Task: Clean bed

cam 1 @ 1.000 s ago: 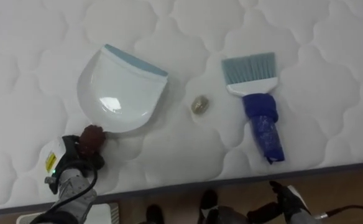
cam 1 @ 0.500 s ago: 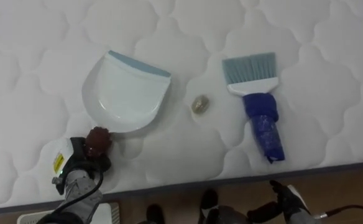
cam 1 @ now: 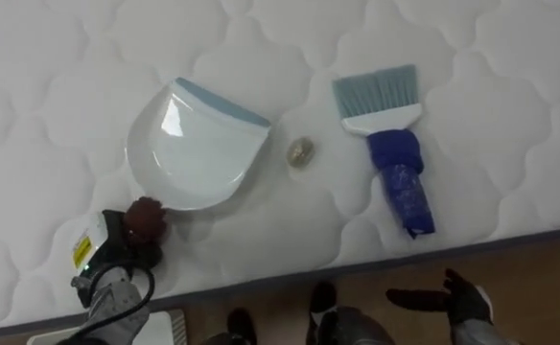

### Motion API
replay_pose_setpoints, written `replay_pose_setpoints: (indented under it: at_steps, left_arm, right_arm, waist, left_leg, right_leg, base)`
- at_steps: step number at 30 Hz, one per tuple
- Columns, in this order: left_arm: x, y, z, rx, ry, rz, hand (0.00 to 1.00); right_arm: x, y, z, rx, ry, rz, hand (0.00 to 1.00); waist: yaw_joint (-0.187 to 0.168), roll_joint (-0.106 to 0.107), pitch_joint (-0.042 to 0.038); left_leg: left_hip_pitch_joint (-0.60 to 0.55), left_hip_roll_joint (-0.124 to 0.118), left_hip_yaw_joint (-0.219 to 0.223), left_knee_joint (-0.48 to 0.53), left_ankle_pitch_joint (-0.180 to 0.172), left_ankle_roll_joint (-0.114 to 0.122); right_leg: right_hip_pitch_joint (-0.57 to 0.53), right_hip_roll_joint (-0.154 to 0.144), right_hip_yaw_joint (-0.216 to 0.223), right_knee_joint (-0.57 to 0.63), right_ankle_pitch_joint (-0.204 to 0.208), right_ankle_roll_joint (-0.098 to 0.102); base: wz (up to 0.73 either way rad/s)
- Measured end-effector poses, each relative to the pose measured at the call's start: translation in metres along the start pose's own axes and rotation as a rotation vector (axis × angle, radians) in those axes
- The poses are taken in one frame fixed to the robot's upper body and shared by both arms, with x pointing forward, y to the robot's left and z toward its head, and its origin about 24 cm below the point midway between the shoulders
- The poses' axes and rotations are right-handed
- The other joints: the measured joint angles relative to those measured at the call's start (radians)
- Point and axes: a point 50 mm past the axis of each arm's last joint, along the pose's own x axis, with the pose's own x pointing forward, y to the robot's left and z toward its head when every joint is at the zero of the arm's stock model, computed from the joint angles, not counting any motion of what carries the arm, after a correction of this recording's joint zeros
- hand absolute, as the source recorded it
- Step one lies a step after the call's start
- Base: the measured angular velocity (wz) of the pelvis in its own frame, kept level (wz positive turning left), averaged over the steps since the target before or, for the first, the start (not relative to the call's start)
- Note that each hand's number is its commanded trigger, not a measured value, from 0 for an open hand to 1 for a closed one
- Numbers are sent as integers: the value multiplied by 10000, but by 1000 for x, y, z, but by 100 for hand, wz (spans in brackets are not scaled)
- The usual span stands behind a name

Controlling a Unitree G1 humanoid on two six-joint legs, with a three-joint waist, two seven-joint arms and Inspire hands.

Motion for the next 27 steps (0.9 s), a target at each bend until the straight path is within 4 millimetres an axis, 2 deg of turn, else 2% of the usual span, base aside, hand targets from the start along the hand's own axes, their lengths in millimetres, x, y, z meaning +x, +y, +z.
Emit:
replay_pose_setpoints:
  at_steps: [2, 4, 7, 10, 17, 19, 22, 24, 27]
  left_arm:
    - [0, 3, -5, 470, -196, 78, 100]
    - [-4, 5, -13, 908, -364, 176, 100]
    - [-9, 5, -21, 1283, -486, 224, 100]
    - [-13, 6, -28, 1593, -594, 359, 100]
    - [-13, 12, -27, 2284, -1518, 788, 100]
    - [-15, 16, -35, 2363, -1646, 904, 100]
    - [-14, 26, -45, 2837, -1765, 1073, 100]
    - [-14, 29, -47, 2934, -1738, 1213, 100]
    - [-14, 30, -46, 2952, -1850, 1366, 100]
  right_arm:
    - [1, -9, 4, 640, -48, -369, 0]
    - [3, -15, 15, 2140, -265, -825, 0]
    - [3, -21, 22, 3731, -300, -1411, 0]
    - [4, -23, 29, 4757, -350, -1805, 0]
    - [3, -28, 43, 5437, -888, -2598, 0]
    - [1, -27, 51, 5690, -1188, -2774, 0]
    - [-2, -30, 68, 6268, -1811, -3134, 0]
    - [-4, -31, 75, 6157, -2186, -3426, 0]
    - [-9, -29, 89, 5059, -3227, -3718, 0]
  waist:
    - [-18, 42, -36]
    - [-83, 206, -141]
    - [-107, 315, -222]
    - [-73, 317, -236]
    - [-160, 300, -237]
    - [-144, 298, -242]
    - [-156, 306, -262]
    - [-168, 305, -263]
    - [-120, 303, -264]
  left_leg:
    - [-60, 18, 22, 156, -75, 9]
    - [-172, 54, 68, 309, -114, 25]
    - [-95, 22, 134, 321, -114, 28]
    - [7, 28, 254, 332, -115, 30]
    - [-5, 46, 411, 520, -138, 60]
    - [-116, 170, 515, 695, -235, 53]
    - [-447, 285, 526, 901, -241, 60]
    - [-499, 312, 517, 969, -243, 65]
    - [-503, 302, 521, 975, -247, 74]
  right_leg:
    - [-65, 24, 62, 110, -1, -1]
    - [-132, 25, 54, 154, 15, -12]
    - [-155, 19, 131, 256, 15, -13]
    - [-185, 8, 345, 357, 17, -19]
    - [-286, 7, 558, 648, -6, -58]
    - [-376, 80, 585, 648, 5, -47]
    - [-633, 182, 588, 609, 172, -152]
    - [-647, 169, 541, 625, 179, -157]
    - [-647, 141, 522, 624, 184, -155]
  base:
    - [-10]
    - [-5]
    - [-2]
    - [-13]
    - [-5]
    - [-17]
    - [-8]
    - [0]
    - [0]
